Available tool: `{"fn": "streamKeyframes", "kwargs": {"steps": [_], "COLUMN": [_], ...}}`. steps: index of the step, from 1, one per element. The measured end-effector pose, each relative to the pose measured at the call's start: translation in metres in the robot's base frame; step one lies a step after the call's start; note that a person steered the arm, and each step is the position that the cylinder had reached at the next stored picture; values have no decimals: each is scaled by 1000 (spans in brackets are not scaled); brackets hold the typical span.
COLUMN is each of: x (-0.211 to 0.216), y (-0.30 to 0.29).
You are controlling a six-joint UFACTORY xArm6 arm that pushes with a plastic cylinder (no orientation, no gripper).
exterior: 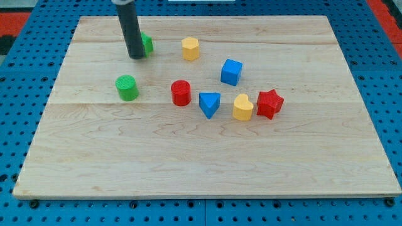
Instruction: Move the green star to the top left side of the board
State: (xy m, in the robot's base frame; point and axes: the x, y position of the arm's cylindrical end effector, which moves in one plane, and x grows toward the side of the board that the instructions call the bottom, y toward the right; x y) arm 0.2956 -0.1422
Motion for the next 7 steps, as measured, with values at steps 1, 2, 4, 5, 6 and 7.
{"fn": "streamKeyframes", "kwargs": {"steps": [1, 2, 4, 5, 6, 7], "x": [-6, -5, -19, -38, -47, -47], "y": [2, 62, 51, 21, 8, -16]}}
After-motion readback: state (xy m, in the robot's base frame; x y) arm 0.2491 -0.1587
